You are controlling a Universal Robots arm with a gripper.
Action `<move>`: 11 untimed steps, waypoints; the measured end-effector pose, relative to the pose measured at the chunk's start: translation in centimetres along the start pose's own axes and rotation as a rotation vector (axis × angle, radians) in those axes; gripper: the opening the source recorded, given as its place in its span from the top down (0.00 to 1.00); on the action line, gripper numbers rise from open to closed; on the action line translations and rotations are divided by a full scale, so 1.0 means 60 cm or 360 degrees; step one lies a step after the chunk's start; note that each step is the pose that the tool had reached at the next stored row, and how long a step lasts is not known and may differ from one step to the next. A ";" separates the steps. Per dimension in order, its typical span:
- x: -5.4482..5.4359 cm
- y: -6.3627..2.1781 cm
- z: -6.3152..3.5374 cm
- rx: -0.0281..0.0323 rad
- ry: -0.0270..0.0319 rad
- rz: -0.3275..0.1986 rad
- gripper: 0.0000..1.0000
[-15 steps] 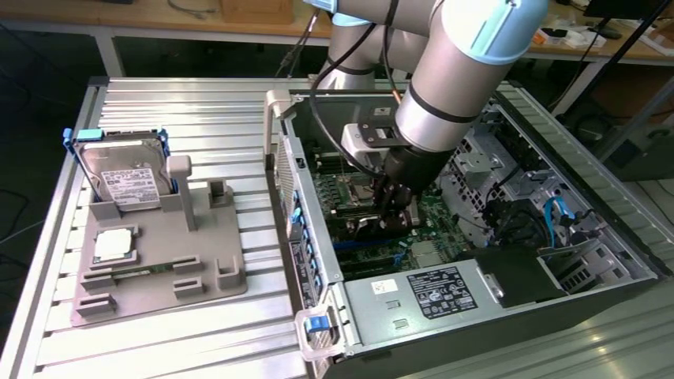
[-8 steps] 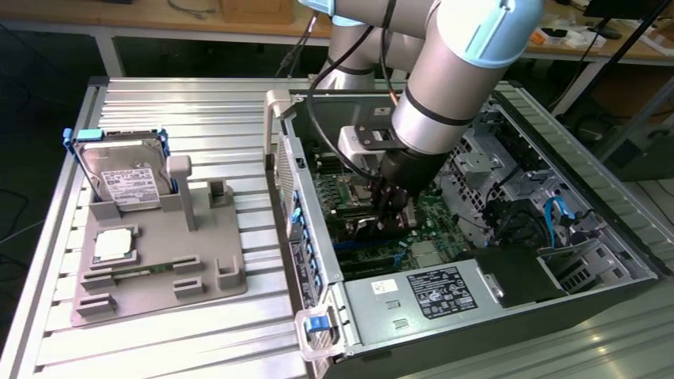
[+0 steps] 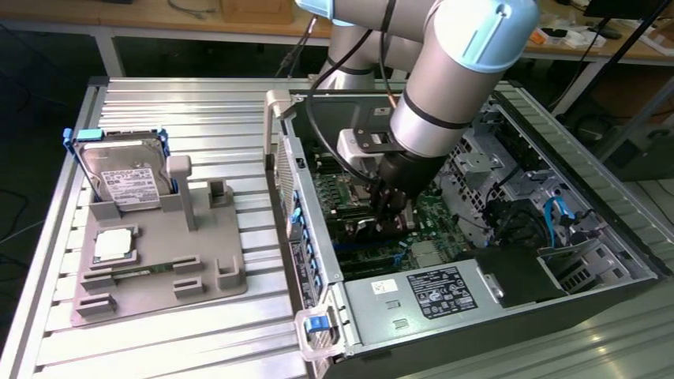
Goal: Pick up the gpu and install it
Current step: 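Insert the gpu into the slot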
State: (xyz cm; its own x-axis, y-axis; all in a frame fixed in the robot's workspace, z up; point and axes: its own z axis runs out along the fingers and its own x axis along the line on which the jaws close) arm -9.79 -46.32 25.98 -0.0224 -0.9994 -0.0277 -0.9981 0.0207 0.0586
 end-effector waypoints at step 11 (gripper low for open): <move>0.000 0.000 0.001 0.00000 -0.00006 0.0000 0.73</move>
State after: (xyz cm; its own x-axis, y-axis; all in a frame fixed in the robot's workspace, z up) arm -9.79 -46.32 25.94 -0.0223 -0.9994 -0.0280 -0.9981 0.0206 0.0586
